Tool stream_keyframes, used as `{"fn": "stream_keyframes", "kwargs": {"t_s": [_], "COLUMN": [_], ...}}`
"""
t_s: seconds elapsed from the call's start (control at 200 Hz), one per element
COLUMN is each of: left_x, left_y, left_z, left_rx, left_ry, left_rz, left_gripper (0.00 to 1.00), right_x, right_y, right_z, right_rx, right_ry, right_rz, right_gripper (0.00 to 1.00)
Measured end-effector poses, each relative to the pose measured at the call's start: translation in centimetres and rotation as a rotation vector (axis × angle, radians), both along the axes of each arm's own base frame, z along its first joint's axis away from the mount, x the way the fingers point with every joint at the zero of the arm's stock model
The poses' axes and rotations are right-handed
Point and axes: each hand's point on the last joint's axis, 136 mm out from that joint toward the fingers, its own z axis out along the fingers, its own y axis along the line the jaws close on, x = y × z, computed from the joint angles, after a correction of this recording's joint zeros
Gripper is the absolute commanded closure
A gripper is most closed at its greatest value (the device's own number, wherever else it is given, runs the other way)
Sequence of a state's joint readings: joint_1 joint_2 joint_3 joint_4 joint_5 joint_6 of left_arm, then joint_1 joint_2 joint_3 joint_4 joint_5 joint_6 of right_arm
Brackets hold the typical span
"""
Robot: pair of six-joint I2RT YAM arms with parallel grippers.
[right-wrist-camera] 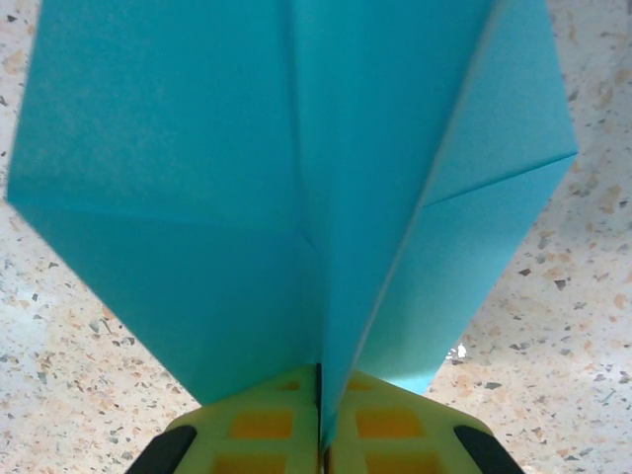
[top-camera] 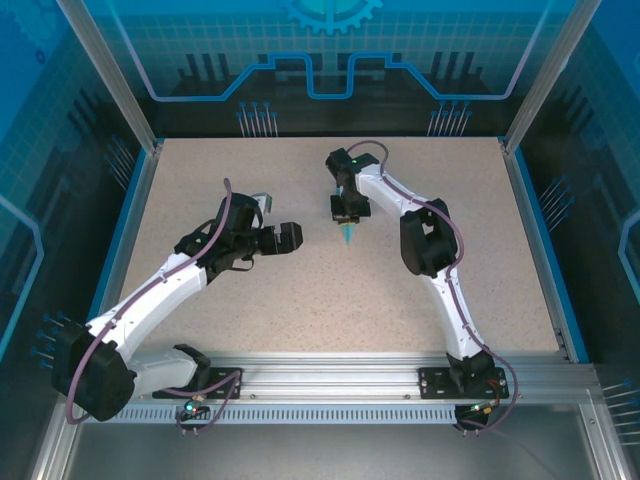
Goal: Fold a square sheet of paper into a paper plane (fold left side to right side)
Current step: Place the paper plane at the top-center of the table.
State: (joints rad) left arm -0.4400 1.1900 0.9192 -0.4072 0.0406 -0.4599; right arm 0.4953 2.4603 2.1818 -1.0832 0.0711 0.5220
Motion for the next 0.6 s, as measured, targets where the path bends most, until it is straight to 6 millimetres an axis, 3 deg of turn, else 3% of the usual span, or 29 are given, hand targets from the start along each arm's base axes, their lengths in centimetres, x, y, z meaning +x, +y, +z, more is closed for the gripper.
{"fn": "stream_keyframes", "kwargs": {"t_s": [0.6], "left_x": [-0.05], "left_y": [0.01], "left_z": [0.51], "left_rx": [0.001], "left_ry": [0.004], "left_rz": [0.0], "left_gripper": [0.01], "right_x": [-0.77], "right_y": [-0.39], "right_z": [-0.09], "right_rx": [-0.019], "right_ry": [0.03], "right_rz": [0.019], "right_gripper": [0.75]}}
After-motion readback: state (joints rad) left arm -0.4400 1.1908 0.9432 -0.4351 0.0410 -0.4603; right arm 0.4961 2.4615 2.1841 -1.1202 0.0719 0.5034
